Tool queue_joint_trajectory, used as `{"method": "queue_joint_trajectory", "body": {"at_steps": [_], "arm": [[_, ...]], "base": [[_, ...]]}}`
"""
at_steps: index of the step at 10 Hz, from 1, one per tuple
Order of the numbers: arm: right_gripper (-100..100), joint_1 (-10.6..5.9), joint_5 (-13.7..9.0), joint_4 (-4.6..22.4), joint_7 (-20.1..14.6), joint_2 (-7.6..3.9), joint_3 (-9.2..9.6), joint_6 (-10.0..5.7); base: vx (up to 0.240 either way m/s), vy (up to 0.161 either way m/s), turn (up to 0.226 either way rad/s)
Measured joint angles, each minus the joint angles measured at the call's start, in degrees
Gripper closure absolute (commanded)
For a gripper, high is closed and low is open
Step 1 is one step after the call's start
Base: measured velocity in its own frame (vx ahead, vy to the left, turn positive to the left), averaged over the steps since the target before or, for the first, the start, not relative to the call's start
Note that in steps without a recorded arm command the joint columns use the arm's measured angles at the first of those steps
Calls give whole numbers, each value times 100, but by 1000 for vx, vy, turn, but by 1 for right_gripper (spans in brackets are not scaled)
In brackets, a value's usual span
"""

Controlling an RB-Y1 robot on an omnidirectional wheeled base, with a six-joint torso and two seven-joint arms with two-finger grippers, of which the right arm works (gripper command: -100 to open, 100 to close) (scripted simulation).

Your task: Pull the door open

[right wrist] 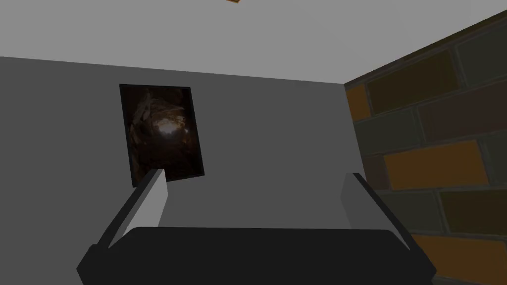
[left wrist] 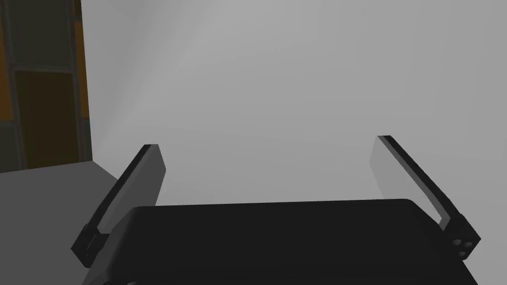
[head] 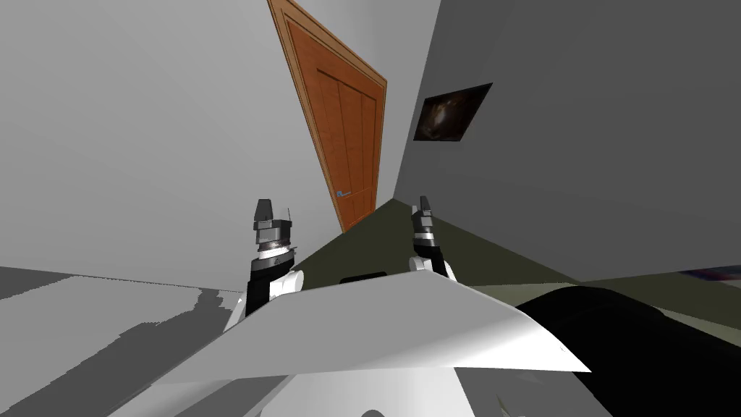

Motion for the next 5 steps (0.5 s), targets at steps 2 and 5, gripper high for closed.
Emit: {"method": "queue_joint_trajectory", "body": {"at_steps": [2, 5], "arm": [[-100, -83, -17, 203, -9, -37, 13, -64], [-100, -293, -98, 751, -85, -173, -3, -218]], "base": [[84, 6, 116], [113, -1, 152]]}}
